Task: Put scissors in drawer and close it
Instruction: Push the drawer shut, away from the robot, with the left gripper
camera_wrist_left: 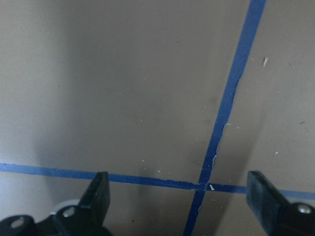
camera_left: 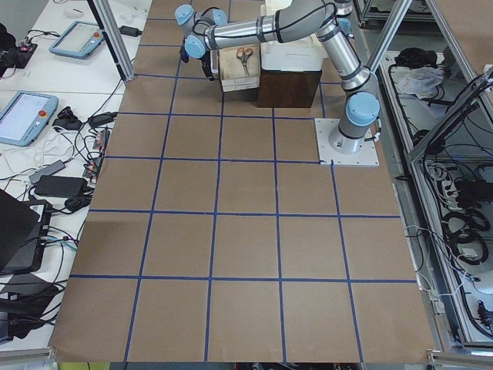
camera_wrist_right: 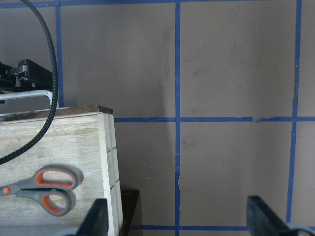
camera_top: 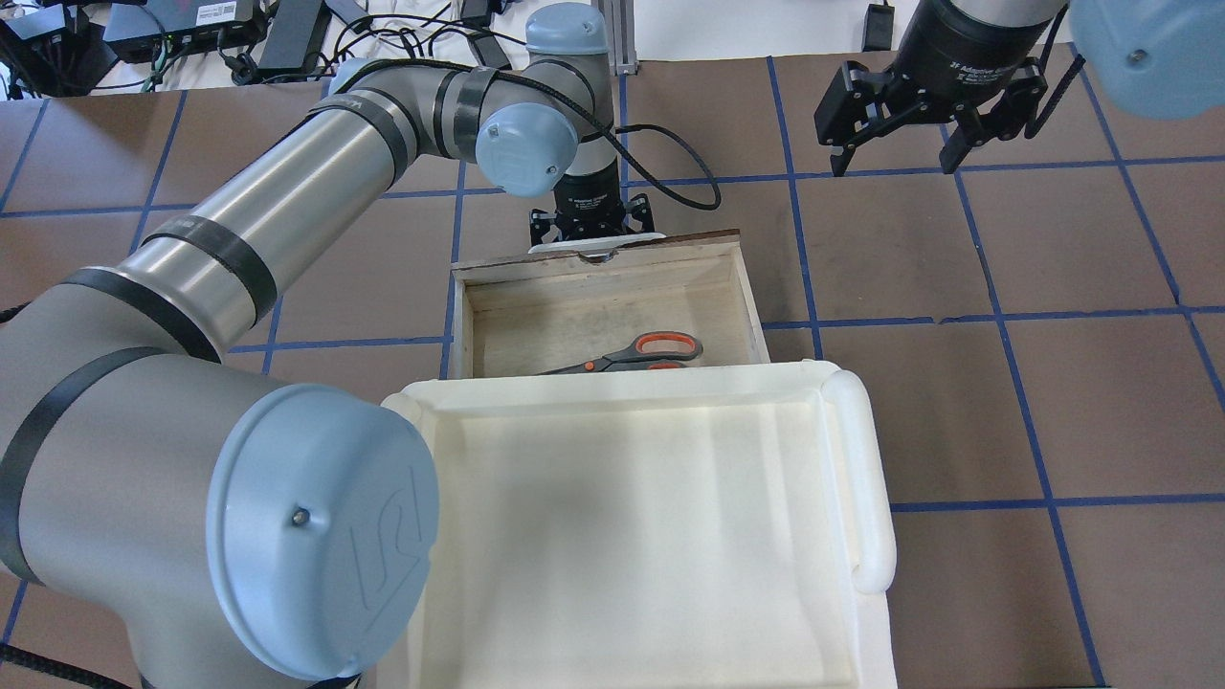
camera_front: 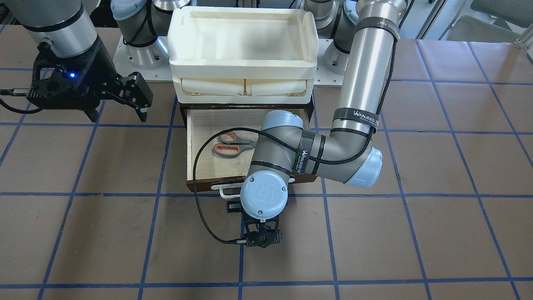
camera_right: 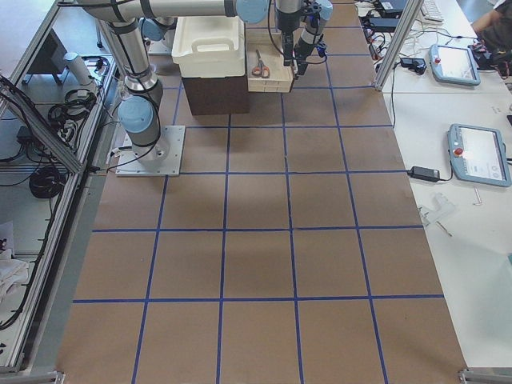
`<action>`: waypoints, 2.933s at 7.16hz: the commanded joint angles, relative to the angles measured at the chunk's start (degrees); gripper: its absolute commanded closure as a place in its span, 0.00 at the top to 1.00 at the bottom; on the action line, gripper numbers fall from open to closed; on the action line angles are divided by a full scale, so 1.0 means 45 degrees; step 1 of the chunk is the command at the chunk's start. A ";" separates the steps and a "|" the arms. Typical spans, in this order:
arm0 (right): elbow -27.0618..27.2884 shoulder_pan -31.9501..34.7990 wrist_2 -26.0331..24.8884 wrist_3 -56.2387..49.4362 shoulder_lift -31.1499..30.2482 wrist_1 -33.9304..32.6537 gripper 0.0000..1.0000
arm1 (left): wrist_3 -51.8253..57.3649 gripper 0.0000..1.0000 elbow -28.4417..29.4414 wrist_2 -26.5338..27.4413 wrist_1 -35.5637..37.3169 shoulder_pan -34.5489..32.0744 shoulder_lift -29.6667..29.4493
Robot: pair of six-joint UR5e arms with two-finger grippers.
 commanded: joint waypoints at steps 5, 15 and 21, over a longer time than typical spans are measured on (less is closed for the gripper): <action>0.0137 -0.0020 0.0000 -0.0156 -0.0019 -0.0073 1.00 | -0.0465 1.00 0.0029 -0.0474 -0.0609 -0.0298 0.0936; 0.0156 0.0000 0.0019 -0.0156 -0.0019 -0.0132 1.00 | -0.0777 1.00 -0.1238 -0.0475 -0.2776 -0.0806 0.2050; 0.0137 -0.0020 0.0019 -0.0156 -0.0019 -0.0191 1.00 | -0.0758 1.00 -0.2293 -0.0337 -0.3228 -0.1626 0.2617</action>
